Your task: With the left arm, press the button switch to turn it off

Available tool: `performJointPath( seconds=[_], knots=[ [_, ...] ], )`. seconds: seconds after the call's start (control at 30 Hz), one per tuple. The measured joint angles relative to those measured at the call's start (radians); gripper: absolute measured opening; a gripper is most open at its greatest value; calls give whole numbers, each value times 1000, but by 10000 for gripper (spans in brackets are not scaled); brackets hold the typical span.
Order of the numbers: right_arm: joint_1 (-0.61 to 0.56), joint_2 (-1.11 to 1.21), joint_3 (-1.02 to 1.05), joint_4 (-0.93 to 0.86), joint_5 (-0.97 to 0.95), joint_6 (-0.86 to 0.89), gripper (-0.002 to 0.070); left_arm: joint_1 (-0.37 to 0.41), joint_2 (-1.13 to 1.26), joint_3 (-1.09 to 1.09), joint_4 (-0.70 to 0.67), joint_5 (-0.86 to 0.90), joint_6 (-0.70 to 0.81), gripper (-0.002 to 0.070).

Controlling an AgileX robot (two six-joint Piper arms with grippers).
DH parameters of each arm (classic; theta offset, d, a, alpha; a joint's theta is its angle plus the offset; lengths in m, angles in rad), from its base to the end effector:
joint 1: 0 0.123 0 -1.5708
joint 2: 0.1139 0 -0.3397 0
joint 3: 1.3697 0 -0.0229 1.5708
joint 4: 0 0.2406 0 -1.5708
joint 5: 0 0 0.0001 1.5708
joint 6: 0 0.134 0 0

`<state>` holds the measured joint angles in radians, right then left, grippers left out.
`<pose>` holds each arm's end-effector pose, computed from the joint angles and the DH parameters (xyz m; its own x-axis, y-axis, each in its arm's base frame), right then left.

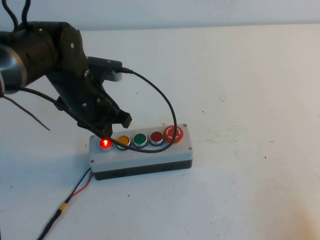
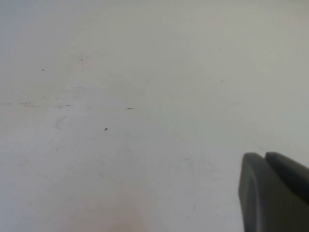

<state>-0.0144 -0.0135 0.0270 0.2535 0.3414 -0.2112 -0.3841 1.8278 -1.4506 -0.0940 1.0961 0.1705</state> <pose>0.0295 0.0109 0.1635 -0.2565 0.0318 -0.9660 -0.0596 0.9970 0.0487 0.3527 -0.1546 0.2615 -0.8544 0.4819 -0.1943 0.5004 0.8639 -0.0578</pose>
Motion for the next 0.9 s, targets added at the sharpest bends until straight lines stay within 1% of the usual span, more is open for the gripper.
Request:
performJointPath(
  seconds=[0.2,0.33,0.53,0.7,0.9],
  knots=[
    [0,0,0,0,0,0,-16,0,-9,0,10,-9,2,-2],
    [0,0,0,0,0,0,-16,0,-82,31,21,-47,4,-2],
    [0,0,0,0,0,0,-16,0,-378,184,26,-206,4,-2],
    [0,0,0,0,0,0,-16,0,-667,413,26,-357,-11,-2],
    [0,0,0,0,0,0,-16,0,-938,682,25,-531,-49,-2]
  ],
)
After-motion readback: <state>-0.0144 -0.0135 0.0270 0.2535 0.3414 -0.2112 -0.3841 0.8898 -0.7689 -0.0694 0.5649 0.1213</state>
